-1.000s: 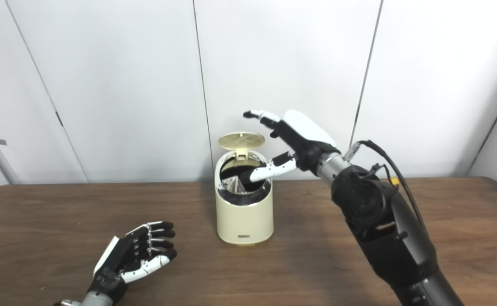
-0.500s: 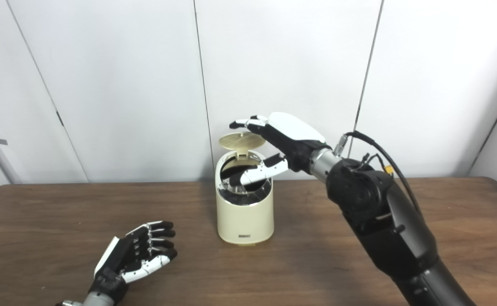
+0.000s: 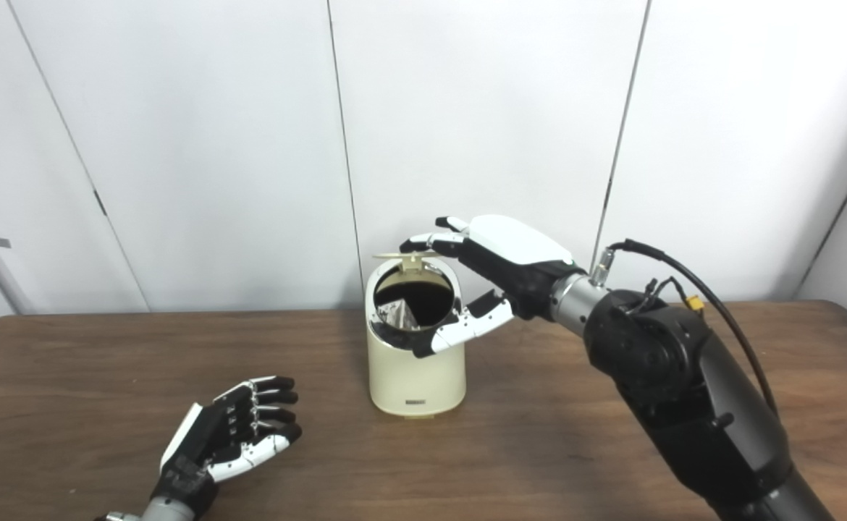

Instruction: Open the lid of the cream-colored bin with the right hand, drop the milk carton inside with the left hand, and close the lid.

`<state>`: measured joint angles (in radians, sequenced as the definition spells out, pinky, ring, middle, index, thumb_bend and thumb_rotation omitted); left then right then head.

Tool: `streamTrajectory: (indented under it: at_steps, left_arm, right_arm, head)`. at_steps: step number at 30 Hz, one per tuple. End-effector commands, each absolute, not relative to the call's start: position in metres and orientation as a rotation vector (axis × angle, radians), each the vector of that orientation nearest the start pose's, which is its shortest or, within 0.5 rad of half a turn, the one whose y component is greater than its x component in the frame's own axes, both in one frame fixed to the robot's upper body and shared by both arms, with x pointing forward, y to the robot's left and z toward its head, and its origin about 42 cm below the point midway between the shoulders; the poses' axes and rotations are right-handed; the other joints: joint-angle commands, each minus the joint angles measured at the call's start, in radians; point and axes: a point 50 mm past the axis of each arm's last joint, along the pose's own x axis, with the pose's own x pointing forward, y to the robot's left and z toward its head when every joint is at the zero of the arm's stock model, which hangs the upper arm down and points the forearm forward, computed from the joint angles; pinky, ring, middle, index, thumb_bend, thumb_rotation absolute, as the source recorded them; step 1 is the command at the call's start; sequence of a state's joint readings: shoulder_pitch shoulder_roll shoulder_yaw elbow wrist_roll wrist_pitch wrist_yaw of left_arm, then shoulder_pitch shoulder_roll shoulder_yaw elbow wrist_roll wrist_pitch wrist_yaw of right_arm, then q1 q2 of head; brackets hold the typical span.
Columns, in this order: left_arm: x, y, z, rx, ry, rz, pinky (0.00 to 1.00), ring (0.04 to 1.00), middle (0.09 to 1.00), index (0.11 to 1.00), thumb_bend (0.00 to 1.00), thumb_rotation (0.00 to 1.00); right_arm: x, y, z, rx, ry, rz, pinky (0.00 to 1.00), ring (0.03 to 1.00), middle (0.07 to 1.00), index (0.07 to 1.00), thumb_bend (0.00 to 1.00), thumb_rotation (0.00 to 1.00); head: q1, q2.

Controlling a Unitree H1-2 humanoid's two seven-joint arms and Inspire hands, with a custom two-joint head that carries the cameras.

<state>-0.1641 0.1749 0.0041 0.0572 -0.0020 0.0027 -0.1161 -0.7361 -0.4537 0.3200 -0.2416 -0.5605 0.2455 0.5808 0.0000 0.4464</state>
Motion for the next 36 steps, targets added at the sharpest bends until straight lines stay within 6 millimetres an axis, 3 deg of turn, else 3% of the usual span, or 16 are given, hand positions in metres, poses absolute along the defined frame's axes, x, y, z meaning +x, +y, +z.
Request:
streamTrajectory:
  at_steps: [1,7,15,22,31,36]
  left_arm:
    - [0.343,0.257,0.144,0.198,-0.135,-0.125,0.54,0.646,0.712,0.745,0.63,0.16]
    - [0.343,0.257,0.144,0.206,-0.137,-0.120,0.54,0.644,0.708,0.743,0.63,0.15]
    - [0.343,0.255,0.144,0.200,-0.130,-0.121,0.54,0.643,0.710,0.742,0.65,0.17]
    - [0.343,0.254,0.144,0.192,-0.129,-0.125,0.54,0.644,0.710,0.744,0.65,0.16]
    - [0.341,0.253,0.145,0.183,-0.125,-0.123,0.53,0.637,0.705,0.739,0.65,0.17]
    - [0.340,0.253,0.146,0.184,-0.123,-0.123,0.54,0.642,0.705,0.742,0.66,0.20]
  right_arm:
    - [0.400,-0.183,0.387,-1.237,-0.558,0.484,0.88,1.000,0.879,0.858,0.77,0.59]
    - [0.393,-0.183,0.380,-1.244,-0.561,0.501,0.91,0.987,0.863,0.855,0.77,0.53]
    - [0.390,-0.180,0.366,-1.216,-0.549,0.555,0.90,0.997,0.853,0.846,0.75,0.53]
    - [0.388,-0.177,0.359,-1.241,-0.535,0.583,1.00,0.999,0.852,0.848,0.75,0.54]
    - [0.389,-0.177,0.347,-1.304,-0.510,0.605,0.91,0.991,0.839,0.849,0.76,0.54]
    - [0.388,-0.176,0.340,-1.330,-0.499,0.622,0.95,1.000,0.842,0.859,0.76,0.53]
  head:
    - [0.001,0.002]
    - [0.005,0.005]
    - [0.008,0.013]
    - [0.010,0.018]
    - [0.016,0.026]
    - [0.017,0.033]
